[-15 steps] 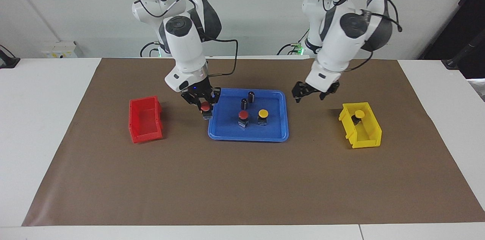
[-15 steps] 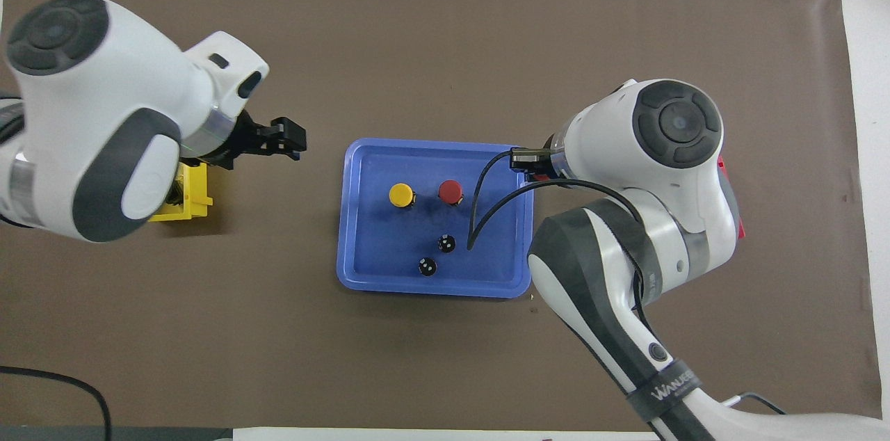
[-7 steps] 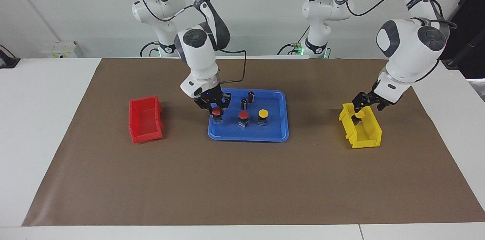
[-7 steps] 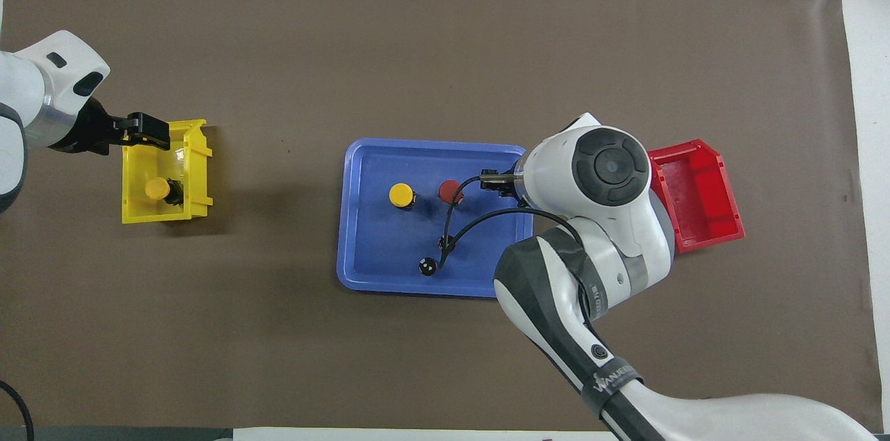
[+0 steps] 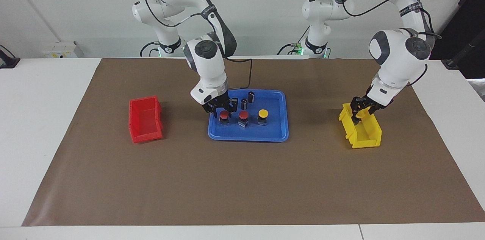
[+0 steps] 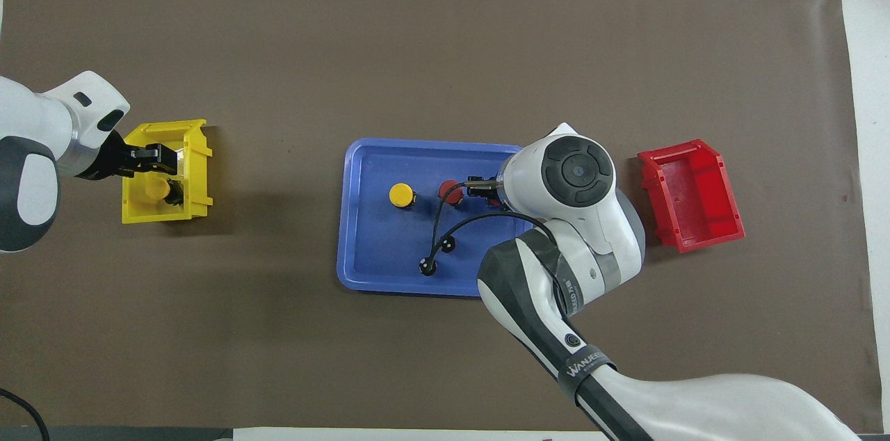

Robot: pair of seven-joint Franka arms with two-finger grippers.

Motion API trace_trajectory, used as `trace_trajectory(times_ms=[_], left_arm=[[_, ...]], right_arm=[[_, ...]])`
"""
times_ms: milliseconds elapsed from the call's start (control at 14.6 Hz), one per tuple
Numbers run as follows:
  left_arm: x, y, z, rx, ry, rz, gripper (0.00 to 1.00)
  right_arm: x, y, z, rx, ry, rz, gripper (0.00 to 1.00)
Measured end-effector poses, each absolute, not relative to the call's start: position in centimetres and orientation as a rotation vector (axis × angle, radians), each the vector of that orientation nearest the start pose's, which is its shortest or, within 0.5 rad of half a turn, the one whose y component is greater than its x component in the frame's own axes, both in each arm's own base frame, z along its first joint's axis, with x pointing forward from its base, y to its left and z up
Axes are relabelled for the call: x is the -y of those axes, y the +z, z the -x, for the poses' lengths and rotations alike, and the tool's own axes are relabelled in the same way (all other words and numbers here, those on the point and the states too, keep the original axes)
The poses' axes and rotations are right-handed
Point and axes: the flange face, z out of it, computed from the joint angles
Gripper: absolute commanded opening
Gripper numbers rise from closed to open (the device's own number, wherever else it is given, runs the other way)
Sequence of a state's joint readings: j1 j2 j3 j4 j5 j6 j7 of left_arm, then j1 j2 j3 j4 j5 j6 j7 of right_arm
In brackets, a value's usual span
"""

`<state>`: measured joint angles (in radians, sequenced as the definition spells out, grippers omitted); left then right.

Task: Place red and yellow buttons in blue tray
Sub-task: 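Release the red button with the right gripper while the left gripper grasps yellow, then lift the second yellow button with the left gripper toward the tray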

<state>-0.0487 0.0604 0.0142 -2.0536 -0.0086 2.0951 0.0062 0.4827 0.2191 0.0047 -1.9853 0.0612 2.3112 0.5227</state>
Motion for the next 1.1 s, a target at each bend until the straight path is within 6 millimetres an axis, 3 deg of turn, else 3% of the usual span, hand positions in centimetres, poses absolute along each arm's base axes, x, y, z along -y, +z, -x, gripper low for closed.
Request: trace_trajectory(times_ms=[137, 274, 411, 616, 890, 1027, 1095], left_arm=[[1.3, 39.8, -55.5, -0.048, 0.030, 3.147, 0.71], [0.3, 38.6, -55.1, -0.046, 0.021, 3.147, 0.71], [-0.6, 37.6, -54.8, -0.049, -0.001, 3.146, 0.71], [-0.6, 37.2, -54.6, -0.050, -0.019, 3.146, 0.65], [-0.1, 36.9, -54.5, -0.066, -0.021, 3.146, 0.61], [0.0, 36.6, -54.4, -0.068, -0.022, 3.146, 0.16], [0.0, 36.5, -54.3, -0.069, -0.023, 3.146, 0.03]], right_arm=[[-26.7, 41.0, -55.9, -0.147, -0.102, 3.072, 1.00], [-21.6, 47.2, -58.3, -0.260, -0.079, 3.103, 1.00], [-16.0, 52.5, -58.9, -0.364, -0.051, 3.106, 1.00], [-9.8, 56.9, -57.5, -0.359, -0.017, 3.117, 1.00], [-2.4, 60.3, -55.6, -0.317, 0.029, 3.127, 1.00], [0.9, 61.8, -55.0, -0.291, 0.068, 3.129, 1.00], [2.9, 62.6, -54.6, -0.269, 0.082, 3.129, 1.00]])
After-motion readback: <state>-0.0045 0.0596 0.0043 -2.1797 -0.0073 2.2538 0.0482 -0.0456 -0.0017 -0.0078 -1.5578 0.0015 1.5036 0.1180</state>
